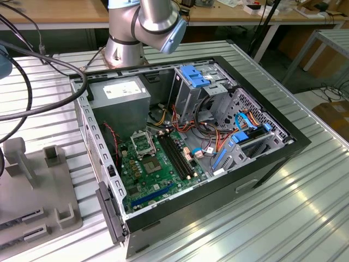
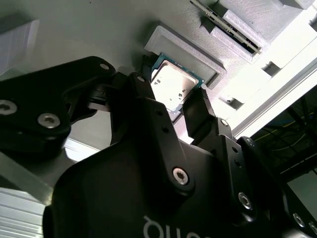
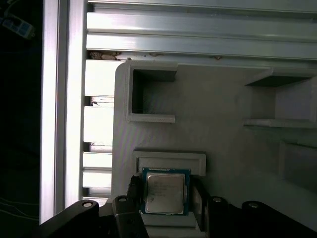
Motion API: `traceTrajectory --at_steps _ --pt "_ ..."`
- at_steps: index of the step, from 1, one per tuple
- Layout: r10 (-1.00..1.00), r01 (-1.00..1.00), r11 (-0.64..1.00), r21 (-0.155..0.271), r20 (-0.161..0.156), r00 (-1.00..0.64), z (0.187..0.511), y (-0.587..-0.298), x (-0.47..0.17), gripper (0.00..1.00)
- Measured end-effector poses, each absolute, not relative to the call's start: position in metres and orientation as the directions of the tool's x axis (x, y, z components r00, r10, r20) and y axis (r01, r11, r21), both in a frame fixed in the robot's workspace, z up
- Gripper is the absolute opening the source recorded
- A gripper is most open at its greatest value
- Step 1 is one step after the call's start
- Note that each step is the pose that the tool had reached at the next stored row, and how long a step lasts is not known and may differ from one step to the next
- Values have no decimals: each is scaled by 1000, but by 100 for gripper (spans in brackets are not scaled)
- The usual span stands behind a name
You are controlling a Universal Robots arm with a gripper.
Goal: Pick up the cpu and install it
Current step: 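Pick up the cpu and move it towards the insertion slot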
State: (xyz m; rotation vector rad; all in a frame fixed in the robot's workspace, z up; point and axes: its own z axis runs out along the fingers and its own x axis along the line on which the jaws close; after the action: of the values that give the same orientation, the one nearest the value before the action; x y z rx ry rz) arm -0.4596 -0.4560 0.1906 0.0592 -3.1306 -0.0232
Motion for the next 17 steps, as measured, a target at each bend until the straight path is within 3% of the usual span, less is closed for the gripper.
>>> traceTrajectory --at_steps 17 --pt "-38 -38 999 15 11 -999 192 -455 -461 53"
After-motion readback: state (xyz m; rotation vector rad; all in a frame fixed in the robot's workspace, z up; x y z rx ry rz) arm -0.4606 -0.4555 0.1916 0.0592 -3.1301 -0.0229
